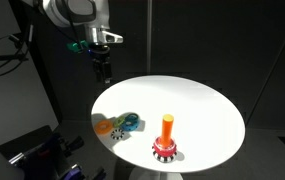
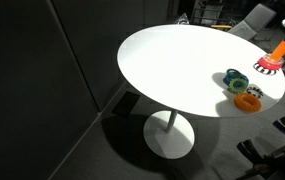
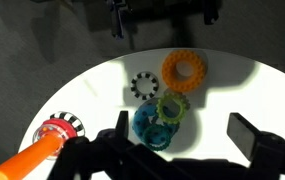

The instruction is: Pick up the orange ring and put it on the ring holder

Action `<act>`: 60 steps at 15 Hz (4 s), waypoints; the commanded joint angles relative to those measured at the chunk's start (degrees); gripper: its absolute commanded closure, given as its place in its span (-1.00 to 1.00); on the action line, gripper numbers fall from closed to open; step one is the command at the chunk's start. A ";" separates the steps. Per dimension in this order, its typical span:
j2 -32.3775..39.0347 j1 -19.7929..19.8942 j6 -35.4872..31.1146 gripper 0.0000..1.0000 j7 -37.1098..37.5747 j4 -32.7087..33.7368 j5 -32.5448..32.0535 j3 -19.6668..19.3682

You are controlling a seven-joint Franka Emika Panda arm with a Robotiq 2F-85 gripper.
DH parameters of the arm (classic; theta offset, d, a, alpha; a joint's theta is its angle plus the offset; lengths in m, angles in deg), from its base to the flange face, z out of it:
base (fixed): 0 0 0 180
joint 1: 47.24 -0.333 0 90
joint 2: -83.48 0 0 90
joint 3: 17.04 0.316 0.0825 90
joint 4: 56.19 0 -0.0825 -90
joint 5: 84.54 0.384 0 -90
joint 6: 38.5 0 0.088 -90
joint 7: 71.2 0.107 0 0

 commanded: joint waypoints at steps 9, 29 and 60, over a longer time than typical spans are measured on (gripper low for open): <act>0.68 -0.22 -11.24 -1.00 5.27 -7.75 -0.06 1.01; 12.56 -0.62 -33.45 -1.00 0.49 -15.51 4.35 -1.58; 29.37 -4.56 -51.90 -1.00 -0.73 -15.24 5.50 -3.92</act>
